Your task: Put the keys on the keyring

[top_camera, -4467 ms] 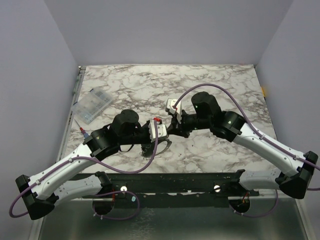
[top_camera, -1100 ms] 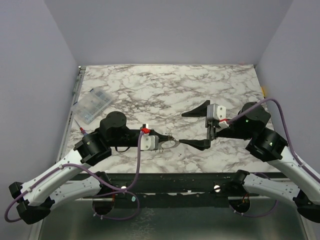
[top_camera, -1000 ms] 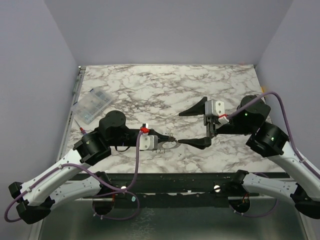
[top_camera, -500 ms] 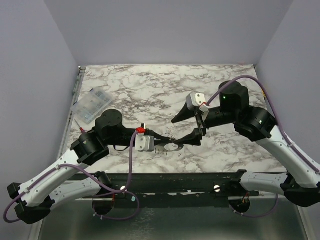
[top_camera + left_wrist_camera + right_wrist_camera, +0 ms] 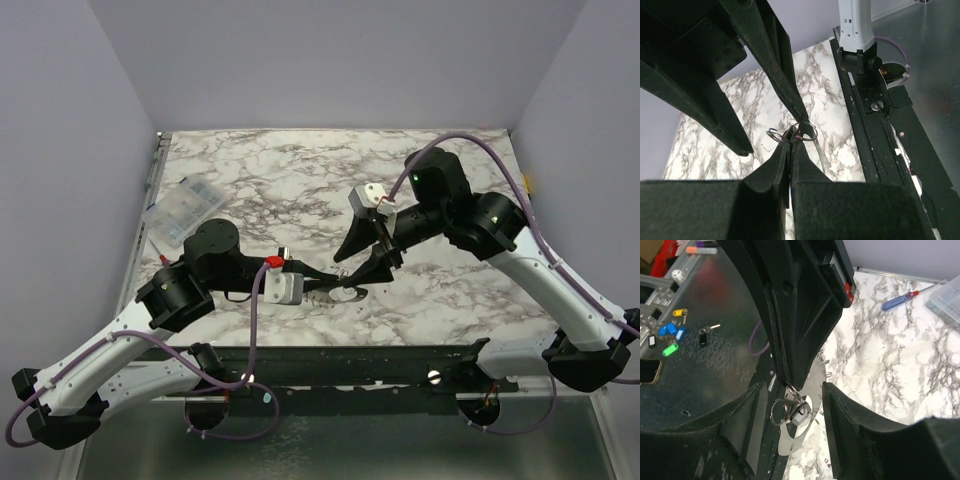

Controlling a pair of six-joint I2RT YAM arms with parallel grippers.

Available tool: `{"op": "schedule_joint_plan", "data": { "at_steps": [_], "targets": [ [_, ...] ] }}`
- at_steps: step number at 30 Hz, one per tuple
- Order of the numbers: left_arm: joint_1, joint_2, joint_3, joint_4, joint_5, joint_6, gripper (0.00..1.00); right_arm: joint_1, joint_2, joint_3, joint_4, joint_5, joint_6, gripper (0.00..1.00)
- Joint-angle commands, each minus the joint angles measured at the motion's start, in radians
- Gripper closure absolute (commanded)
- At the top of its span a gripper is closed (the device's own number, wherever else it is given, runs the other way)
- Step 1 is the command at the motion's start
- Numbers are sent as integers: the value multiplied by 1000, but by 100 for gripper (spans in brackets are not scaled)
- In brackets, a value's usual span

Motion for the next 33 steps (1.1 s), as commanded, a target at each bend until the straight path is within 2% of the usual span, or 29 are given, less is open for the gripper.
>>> {"op": "schedule_joint_plan", "data": {
  "at_steps": [1, 5, 7, 22, 25, 29, 33],
  "targets": [
    [-6, -24, 43, 24, 34, 0, 100, -5, 30, 49, -111, -67, -53, 46],
    [-7, -30, 44, 25, 32, 0, 100, -5, 52, 64, -147, -86, -72, 48],
    [-7, -34, 44, 24, 30, 2, 100, -5, 59, 65, -152, -88, -77, 51],
    [-7, -43, 36, 28, 23, 3, 100, -5, 68, 95, -130, -128, -73, 53],
    [-6, -43, 37, 28, 22, 3, 100, -5, 84, 105, -142, -136, -75, 59],
    [-7, -46, 38, 32, 23, 2, 100, -5, 106, 115, -166, -142, -86, 62],
    [-6, -46, 35, 36, 28, -3, 100, -5, 117, 128, -167, -153, -90, 71]
  ]
}}
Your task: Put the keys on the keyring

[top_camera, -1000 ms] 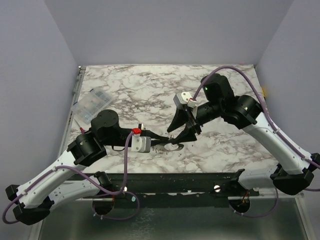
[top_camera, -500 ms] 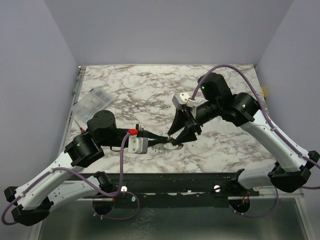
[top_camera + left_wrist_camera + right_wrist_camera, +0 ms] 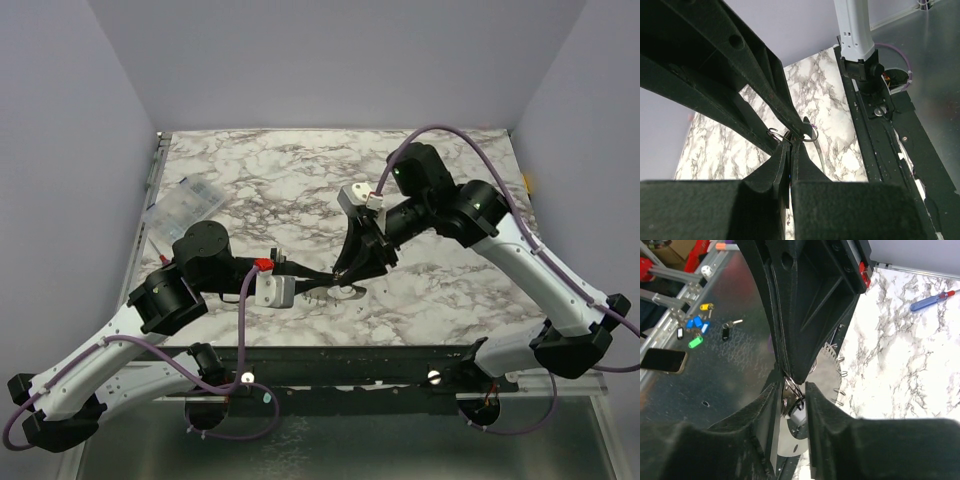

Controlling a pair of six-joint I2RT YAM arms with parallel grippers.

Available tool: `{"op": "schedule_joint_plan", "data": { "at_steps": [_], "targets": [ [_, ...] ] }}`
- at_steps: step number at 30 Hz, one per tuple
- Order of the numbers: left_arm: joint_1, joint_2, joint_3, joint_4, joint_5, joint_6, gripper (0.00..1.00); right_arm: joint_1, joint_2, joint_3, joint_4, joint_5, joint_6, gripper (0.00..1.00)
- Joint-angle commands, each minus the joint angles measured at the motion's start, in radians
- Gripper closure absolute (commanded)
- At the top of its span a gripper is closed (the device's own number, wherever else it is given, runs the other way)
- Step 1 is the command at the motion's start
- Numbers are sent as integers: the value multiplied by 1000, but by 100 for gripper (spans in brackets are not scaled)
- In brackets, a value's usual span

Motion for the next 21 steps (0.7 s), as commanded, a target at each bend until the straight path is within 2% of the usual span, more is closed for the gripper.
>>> {"op": "schedule_joint_plan", "data": {
  "at_steps": [1, 3, 5, 7, 16, 21],
  "targets": [
    [-6, -15, 21, 36, 27, -2, 100, -3, 17, 42, -32, -45, -15, 72],
    [-6, -18, 21, 37, 26, -2, 100, -3, 22, 48, -37, -46, -19, 77],
    [-6, -21, 20, 40, 24, -2, 100, -3, 24, 52, -42, -43, -29, 90],
    [-6, -20, 19, 41, 20, -2, 100, -3, 14, 40, -22, -27, -27, 97],
    [-6, -42, 0, 49, -17, -6, 100, -3, -103, -87, 186, 50, 52, 99],
    [-6, -52, -4, 54, -62, -3, 100, -3, -106, -80, 208, 113, 78, 99]
  ]
}}
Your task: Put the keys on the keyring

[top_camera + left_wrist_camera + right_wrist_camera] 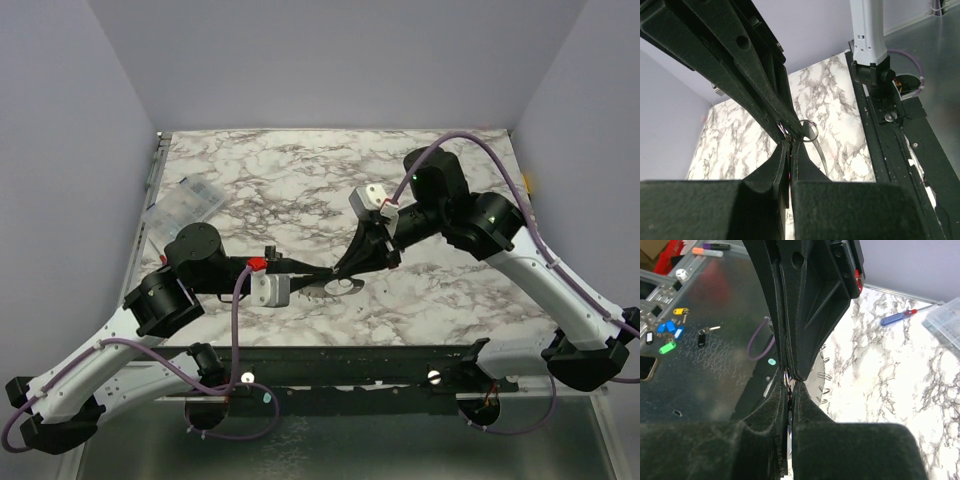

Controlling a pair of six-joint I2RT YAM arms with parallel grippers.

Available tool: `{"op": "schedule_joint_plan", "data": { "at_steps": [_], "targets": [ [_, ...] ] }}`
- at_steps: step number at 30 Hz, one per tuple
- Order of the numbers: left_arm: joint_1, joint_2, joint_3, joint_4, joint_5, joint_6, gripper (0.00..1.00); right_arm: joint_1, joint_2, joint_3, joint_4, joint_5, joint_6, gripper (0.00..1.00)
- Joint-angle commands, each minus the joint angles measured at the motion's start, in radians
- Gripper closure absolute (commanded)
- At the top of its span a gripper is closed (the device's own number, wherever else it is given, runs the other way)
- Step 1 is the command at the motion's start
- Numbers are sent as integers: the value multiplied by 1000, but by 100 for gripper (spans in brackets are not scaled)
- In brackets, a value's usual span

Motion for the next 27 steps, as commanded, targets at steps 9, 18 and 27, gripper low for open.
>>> {"op": "schedule_joint_plan", "data": {
  "at_steps": [9, 18, 27],
  "targets": [
    [-6, -26, -22, 31, -89, -3, 79, -3, -9, 12, 26, 166, 69, 99],
    [-6, -14, -28, 30, -119, -19, 66, -3, -27, -19, 26, 257, 87, 99],
    [-6, 84, 45, 37, -295, -196, 55, -3, -54, -57, 52, 333, 99, 99]
  ]
}}
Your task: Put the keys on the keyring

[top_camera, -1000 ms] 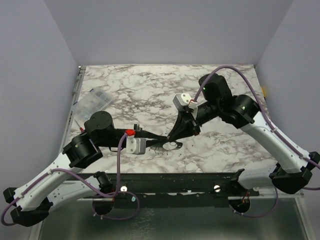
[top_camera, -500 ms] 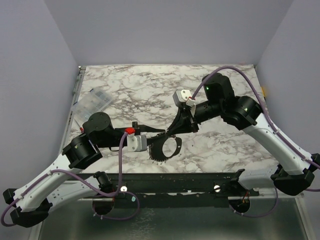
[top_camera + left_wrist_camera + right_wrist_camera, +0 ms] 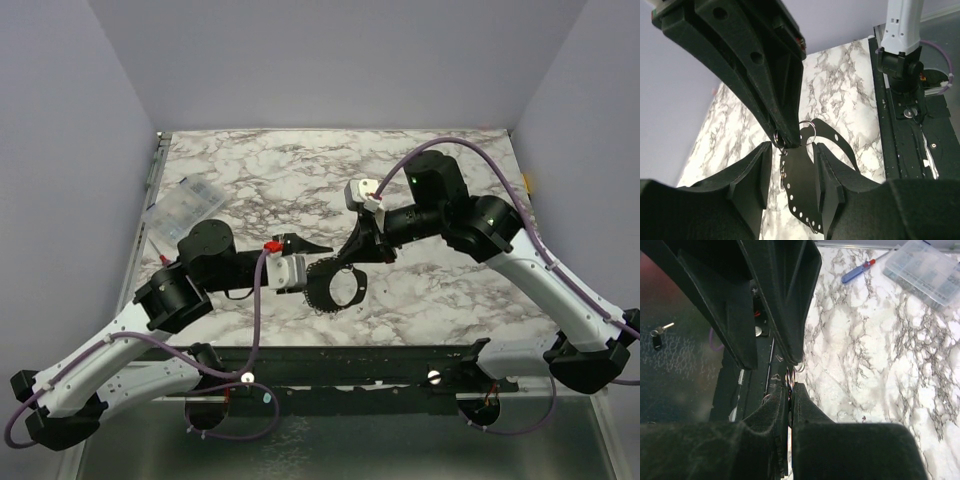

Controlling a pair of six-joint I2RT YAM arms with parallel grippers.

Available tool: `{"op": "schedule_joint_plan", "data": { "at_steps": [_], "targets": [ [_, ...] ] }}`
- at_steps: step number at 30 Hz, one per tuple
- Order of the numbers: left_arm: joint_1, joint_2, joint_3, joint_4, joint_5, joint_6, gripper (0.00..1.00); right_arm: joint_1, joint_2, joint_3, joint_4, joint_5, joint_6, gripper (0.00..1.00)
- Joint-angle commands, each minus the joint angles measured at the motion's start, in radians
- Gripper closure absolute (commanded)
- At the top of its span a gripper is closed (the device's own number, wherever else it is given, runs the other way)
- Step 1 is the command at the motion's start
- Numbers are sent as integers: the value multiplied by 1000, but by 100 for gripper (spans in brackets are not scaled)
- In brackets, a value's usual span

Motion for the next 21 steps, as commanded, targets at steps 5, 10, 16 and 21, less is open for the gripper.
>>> {"op": "schedule_joint_plan", "data": {
  "at_steps": [5, 10, 16, 21],
  "targets": [
    [-6, 109, 103, 16, -161, -249, 65, -2, -49, -37, 41, 98, 24, 99],
    [-6, 139, 109, 15, -158, -295, 75, -2, -62, -51, 48, 115, 24, 99],
    [-6, 158, 109, 15, -123, -297, 82, -2, -65, -51, 42, 104, 19, 99],
    [-6, 164, 112, 6, -132, -295, 80, -2, -75, -56, 44, 108, 18, 99]
  ]
}}
